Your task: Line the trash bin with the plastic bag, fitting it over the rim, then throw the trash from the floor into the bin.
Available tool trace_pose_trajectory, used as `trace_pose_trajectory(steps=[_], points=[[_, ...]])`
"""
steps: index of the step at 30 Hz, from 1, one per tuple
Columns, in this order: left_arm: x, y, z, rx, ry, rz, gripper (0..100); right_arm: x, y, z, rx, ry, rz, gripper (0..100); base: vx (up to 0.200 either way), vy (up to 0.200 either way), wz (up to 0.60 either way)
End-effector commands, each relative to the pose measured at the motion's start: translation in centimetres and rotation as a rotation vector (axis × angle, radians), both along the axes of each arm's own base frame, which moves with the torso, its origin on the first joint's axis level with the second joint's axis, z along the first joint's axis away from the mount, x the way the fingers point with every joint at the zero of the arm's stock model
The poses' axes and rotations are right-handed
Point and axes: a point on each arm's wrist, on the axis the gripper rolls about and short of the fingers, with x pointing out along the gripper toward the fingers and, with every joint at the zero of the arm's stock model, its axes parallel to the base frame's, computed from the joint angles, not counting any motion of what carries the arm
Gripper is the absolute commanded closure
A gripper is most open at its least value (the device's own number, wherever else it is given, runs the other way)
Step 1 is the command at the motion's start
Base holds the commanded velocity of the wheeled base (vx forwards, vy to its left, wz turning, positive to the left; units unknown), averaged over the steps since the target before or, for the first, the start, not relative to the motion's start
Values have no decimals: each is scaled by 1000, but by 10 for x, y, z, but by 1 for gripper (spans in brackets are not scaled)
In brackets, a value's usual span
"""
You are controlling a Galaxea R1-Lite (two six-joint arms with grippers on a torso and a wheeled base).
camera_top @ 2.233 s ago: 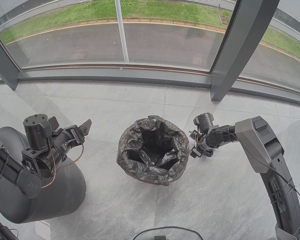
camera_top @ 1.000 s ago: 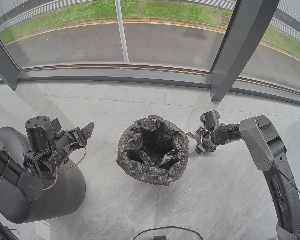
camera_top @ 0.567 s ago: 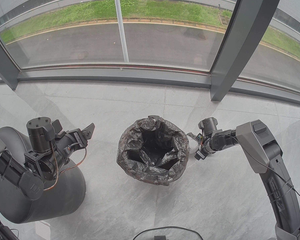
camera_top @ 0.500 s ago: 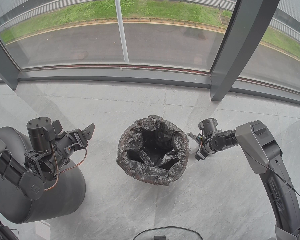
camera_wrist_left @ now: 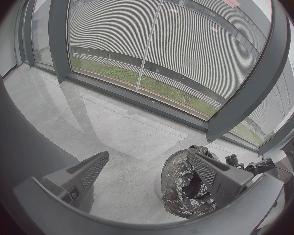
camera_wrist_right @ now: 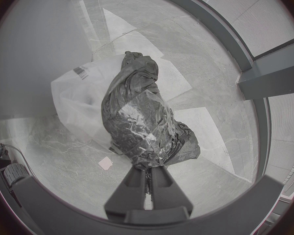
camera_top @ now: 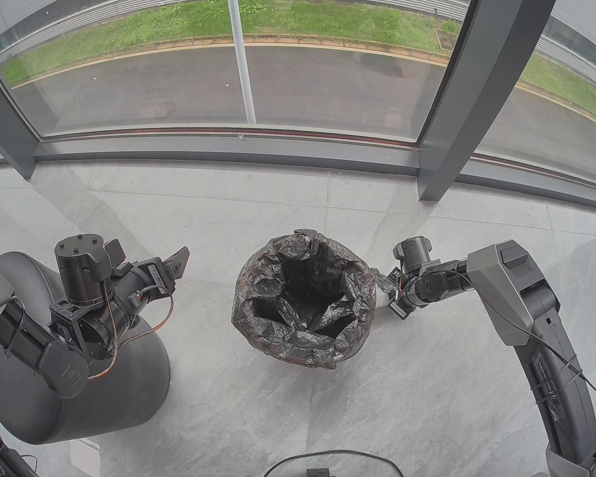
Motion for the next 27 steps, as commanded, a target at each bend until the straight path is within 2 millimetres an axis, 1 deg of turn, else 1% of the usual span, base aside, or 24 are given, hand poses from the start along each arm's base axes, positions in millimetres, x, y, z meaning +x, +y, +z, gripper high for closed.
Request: trace_pose_trajectory(steps=[1,2,6,8,11,13,14,15,16,17,18,20,21,22,23,24,25,26,27], points=[[0,0,0,0,0,0,0,0,1,6,0,-12,-1,100,0,0,0],[-1,0,1,-1,-2,0,0,1,0,8,-4,-16,-5,100,0,0,0],[-1,0,3,-3,-9,0,0,1,0,31,-11,-49,-15,100,0,0,0],[-2,0,3,-4,-12,0,0,0,1,52,-8,-70,-13,100,0,0,0],[-2,0,4,-4,-12,0,0,-7,7,86,-16,-91,-6,100,0,0,0],[-3,0,6,-6,-19,-1,0,-11,10,105,-38,-127,-25,100,0,0,0],[-4,-1,6,-6,-21,-3,0,-12,12,109,-43,-134,-25,100,0,0,0],[-5,-2,8,-10,-28,-7,0,-15,13,125,-49,-163,-29,100,0,0,0],[-6,-1,9,-11,-31,-7,0,-17,14,137,-50,-183,-28,100,0,0,0],[-6,-1,9,-11,-31,-7,0,-17,14,137,-50,-183,-28,100,0,0,0],[-8,-1,11,-12,-34,-8,0,-21,14,150,-50,-201,-28,100,0,0,0],[-12,-2,14,-14,-44,-15,0,-31,14,183,-48,-238,-18,100,0,0,0],[-13,-2,15,-15,-46,-16,0,-35,14,193,-45,-247,-15,100,0,0,0],[-13,-2,16,-16,-50,-16,0,-42,14,208,-43,-256,-10,100,0,0,0],[-13,-2,16,-16,-50,-16,0,-42,14,208,-43,-256,-10,100,0,0,0],[-14,-1,19,-20,-59,-16,0,-52,13,228,-39,-266,-6,100,0,0,0],[-15,-1,20,-22,-63,-16,0,-58,12,239,-36,-273,-5,100,0,0,0],[-15,-1,21,-23,-67,-16,0,-63,12,249,-32,-282,-1,100,0,0,0],[-15,-1,21,-23,-67,-16,0,-63,12,249,-32,-282,-1,100,0,0,0]])
